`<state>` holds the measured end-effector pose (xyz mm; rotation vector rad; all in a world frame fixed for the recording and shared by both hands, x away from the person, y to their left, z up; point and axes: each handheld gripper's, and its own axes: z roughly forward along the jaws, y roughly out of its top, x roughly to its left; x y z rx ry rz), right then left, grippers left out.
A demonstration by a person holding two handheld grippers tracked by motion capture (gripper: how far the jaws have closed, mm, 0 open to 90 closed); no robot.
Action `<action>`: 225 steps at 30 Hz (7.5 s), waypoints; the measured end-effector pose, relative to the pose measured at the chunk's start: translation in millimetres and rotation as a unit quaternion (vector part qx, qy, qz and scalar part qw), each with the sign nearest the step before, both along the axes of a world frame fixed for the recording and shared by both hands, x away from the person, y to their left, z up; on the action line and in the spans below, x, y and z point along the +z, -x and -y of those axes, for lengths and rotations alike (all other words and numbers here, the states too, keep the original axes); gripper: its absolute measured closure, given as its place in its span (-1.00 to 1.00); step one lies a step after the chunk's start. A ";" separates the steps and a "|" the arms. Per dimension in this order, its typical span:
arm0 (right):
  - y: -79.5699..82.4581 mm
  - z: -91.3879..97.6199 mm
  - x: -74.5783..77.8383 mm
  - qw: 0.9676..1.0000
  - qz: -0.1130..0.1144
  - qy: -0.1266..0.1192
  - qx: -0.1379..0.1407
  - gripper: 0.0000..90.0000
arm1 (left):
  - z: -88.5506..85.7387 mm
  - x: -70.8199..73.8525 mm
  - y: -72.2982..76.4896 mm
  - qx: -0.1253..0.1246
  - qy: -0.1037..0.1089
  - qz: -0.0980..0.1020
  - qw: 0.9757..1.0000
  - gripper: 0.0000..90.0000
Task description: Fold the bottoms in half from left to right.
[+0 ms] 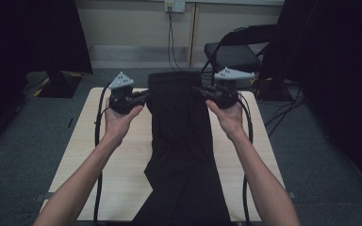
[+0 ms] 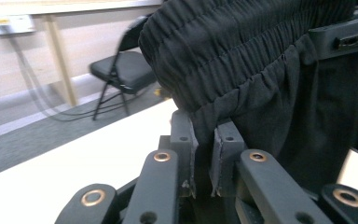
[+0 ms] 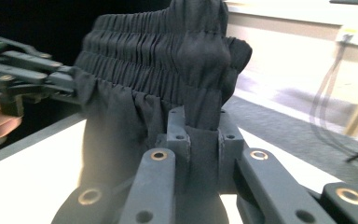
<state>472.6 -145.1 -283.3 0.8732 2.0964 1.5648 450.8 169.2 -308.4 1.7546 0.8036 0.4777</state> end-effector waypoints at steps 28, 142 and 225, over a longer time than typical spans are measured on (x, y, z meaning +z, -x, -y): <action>82.9 13.8 -207.4 0.977 -0.177 0.116 0.029 0.78 | 30.8 -177.2 62.7 -0.063 -0.146 -0.184 0.970 0.79; 139.3 -147.9 -164.0 0.974 -0.127 0.110 0.155 0.98 | -50.6 -176.3 29.2 0.032 -0.087 -0.199 0.976 0.20; 2.5 1.3 -157.6 0.985 -0.118 0.111 -0.063 -0.24 | 10.3 -149.7 -28.1 -0.006 -0.048 -0.142 0.989 -0.03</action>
